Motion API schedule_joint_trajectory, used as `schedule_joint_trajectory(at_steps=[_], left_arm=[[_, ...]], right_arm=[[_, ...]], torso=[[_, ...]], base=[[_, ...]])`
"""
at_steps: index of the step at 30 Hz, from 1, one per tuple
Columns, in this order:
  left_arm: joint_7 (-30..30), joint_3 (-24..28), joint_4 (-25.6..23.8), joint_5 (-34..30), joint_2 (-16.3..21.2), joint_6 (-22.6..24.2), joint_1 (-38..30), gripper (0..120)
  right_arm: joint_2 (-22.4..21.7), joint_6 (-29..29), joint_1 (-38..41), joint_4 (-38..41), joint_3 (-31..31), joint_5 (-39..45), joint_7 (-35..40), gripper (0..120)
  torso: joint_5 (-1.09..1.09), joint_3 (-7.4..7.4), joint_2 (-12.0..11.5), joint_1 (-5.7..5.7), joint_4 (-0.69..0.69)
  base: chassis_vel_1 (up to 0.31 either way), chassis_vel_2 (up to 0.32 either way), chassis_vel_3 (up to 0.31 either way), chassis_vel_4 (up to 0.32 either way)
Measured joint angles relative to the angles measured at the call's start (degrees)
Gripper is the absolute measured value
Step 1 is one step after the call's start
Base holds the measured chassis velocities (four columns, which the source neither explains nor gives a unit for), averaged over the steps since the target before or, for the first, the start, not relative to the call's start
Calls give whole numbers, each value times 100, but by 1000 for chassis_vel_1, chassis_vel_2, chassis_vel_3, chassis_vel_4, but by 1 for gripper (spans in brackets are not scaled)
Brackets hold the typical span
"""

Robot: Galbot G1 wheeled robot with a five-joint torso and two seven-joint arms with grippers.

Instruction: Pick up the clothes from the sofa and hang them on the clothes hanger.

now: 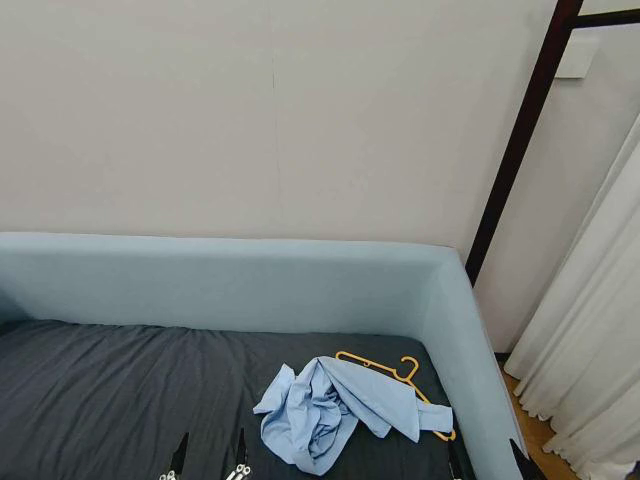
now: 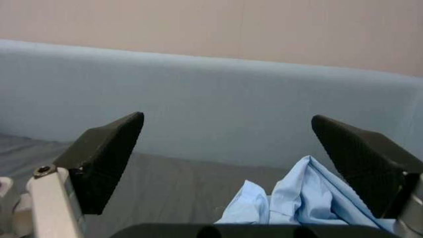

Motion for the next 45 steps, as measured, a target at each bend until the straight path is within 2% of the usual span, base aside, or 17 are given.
schedule_joint_trajectory(at_steps=[4,9,10,13,16,19,20,22,24,25,26,29,30,32,33,38,45], left_arm=[[0,-114,-57,-9,93,-11,45,100],[61,-408,-118,-163,294,-9,145,100],[61,-408,-118,-163,294,-9,145,100],[188,-562,-132,-350,434,119,176,100],[250,-589,-120,-407,555,171,140,100],[317,-558,-35,-444,784,227,110,99],[317,-558,-35,-444,784,227,110,99],[337,-581,3,-430,804,196,200,99],[337,-607,11,-425,776,171,257,98],[337,-607,11,-425,776,171,257,98],[333,-621,12,-424,744,159,288,98],[308,-642,67,-366,532,129,353,98],[308,-642,67,-366,532,129,353,98],[279,-609,138,-296,409,114,366,98],[279,-609,138,-296,409,114,366,98],[193,-608,256,-198,243,24,418,98],[149,-661,270,-201,203,3,441,98]], right_arm=[[-273,-308,22,105,-68,244,83,100],[-1102,-1277,301,187,-115,1308,185,100],[-1102,-1277,301,187,-115,1308,185,100],[-1535,-2058,616,237,-276,1914,267,100],[-1710,-2405,795,243,-405,2190,267,100],[-2250,-2959,1458,-16,-698,2782,167,100],[-2250,-2959,1458,-16,-698,2782,167,100],[-2719,-3312,2142,-238,-1023,3141,-12,100],[-2982,-3470,2625,-399,-1333,3327,-128,100],[-2982,-3470,2625,-399,-1333,3327,-128,100],[-3118,-3552,2913,-508,-1552,3416,-192,100],[-3468,-3812,4580,-1311,-2899,3591,-422,100],[-3468,-3812,4580,-1311,-2899,3591,-422,100],[-3383,-3857,5560,-1989,-3772,3617,-645,100],[-3383,-3857,5560,-1989,-3772,3617,-645,100],[-2854,-3949,6519,-2674,-4806,3660,-779,100],[-2252,-4041,7047,-3378,-5229,3853,-775,100]], torso=[[0,0,0,0,0],[1,0,0,0,0],[1,0,0,0,0],[1,1,0,0,1],[1,0,0,0,1],[2,0,0,0,-6],[2,0,0,0,-6],[1,0,-1,0,2],[1,1,-1,0,5],[1,1,-1,0,5],[1,1,0,1,5],[1,1,-1,1,-1],[1,1,-1,1,-1],[0,1,-1,1,2],[0,1,-1,1,2],[0,1,-1,1,-1],[0,1,-1,1,1]], base=[[0,0,0,0],[0,0,0,0],[0,0,0,0],[0,0,0,0],[0,0,0,0],[0,0,0,0],[0,0,0,0],[0,0,0,0],[0,0,0,0],[0,0,0,0],[0,0,0,0],[0,0,0,0],[0,0,0,0],[0,0,0,0],[0,0,0,0],[0,0,0,0],[0,0,0,0]])
